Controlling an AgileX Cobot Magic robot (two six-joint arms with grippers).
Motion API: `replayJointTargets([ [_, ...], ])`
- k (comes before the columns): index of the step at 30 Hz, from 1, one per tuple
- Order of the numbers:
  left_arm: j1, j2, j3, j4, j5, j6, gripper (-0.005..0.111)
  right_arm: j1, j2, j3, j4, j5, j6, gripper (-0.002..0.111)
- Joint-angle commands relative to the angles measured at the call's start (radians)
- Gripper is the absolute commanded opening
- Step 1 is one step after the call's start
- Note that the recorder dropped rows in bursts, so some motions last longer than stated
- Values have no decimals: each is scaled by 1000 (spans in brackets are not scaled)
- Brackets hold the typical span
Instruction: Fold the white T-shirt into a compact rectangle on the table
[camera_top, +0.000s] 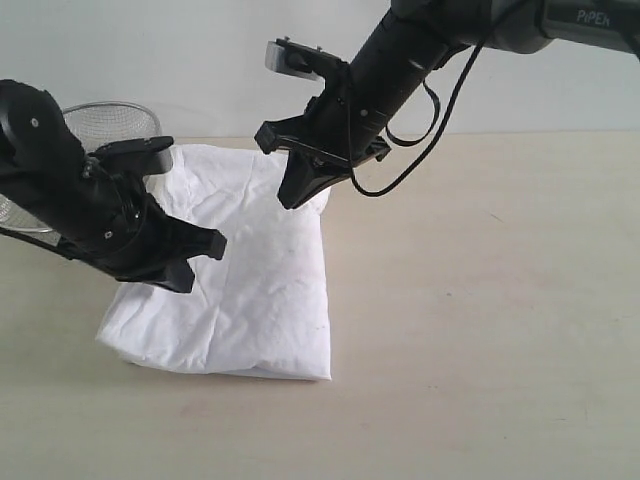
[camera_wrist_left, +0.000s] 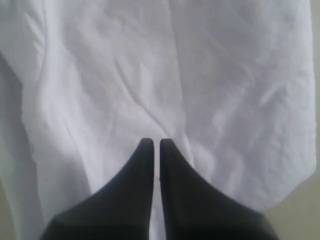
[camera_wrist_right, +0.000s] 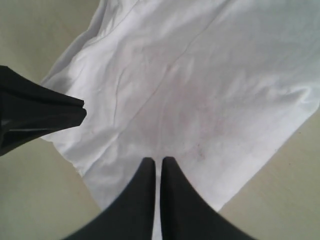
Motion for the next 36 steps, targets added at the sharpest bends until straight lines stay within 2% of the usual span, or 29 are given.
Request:
replayJointTargets([
  [1,6,-8,43,11,-51,-24,4,-3,-6,-4,1,13,-1,0],
  [14,117,-8,142,18,-117,-47,4,-3,-6,-4,10,39,-1,0],
  [21,118,-13,142,18,-119,-48,4,-3,-6,-4,12,48,-1,0],
  [28,118,-132,140,-69,-161,-38,4,-3,-6,-4,12,55,-1,0],
  [32,114,-126,87,-138,-158,40,4,-3,-6,-4,23,51,-1,0],
  [36,114,-52,5,-143,-153,67,4,-3,-6,-4,39,51,-3,0],
])
